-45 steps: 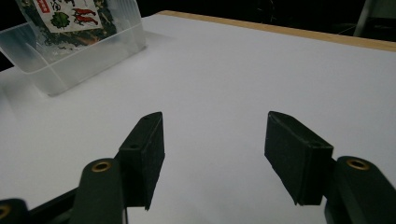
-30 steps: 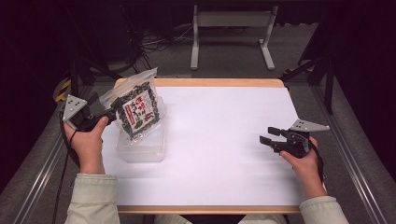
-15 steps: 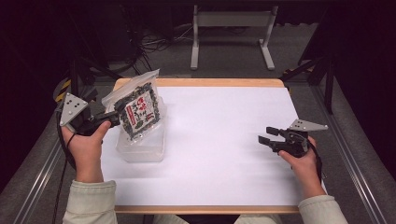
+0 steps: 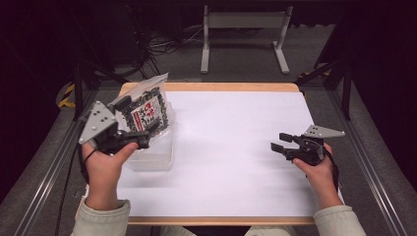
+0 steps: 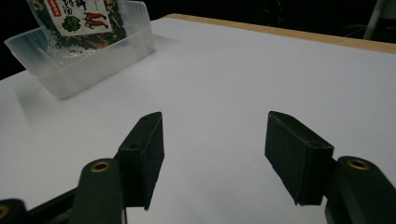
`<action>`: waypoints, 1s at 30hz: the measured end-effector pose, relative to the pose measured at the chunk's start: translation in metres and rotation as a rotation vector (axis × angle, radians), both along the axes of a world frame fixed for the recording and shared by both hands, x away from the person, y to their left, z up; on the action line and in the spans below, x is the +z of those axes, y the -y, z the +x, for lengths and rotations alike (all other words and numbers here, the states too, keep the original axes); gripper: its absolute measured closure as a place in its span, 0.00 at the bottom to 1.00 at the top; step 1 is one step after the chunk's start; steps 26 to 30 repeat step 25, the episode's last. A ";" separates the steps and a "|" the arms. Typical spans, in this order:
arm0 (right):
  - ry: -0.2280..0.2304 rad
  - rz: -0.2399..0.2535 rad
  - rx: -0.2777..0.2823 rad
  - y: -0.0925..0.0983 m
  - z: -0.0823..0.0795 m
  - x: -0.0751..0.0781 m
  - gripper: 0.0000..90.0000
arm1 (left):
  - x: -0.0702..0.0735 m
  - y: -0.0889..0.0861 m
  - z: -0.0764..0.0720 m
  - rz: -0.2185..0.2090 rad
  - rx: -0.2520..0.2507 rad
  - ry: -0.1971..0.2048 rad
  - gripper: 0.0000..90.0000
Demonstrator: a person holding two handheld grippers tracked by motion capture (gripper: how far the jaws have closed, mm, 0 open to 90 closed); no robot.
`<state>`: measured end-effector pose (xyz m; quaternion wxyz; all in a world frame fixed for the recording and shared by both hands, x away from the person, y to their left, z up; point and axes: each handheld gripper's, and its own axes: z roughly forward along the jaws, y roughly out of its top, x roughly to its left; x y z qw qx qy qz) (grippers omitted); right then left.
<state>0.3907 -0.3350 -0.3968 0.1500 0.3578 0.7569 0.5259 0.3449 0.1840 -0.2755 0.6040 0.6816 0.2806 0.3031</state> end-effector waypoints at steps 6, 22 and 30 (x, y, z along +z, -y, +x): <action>0.009 0.006 0.000 0.004 -0.006 0.002 0.43 | -0.018 0.033 0.008 0.012 -0.116 -0.065 0.04; 0.001 -0.001 -0.010 0.009 -0.014 -0.005 0.41 | -0.144 0.125 0.022 0.130 -0.351 -0.327 0.08; 0.005 0.006 -0.004 0.009 -0.014 -0.005 0.41 | -0.150 0.132 0.021 0.178 -0.343 -0.319 0.08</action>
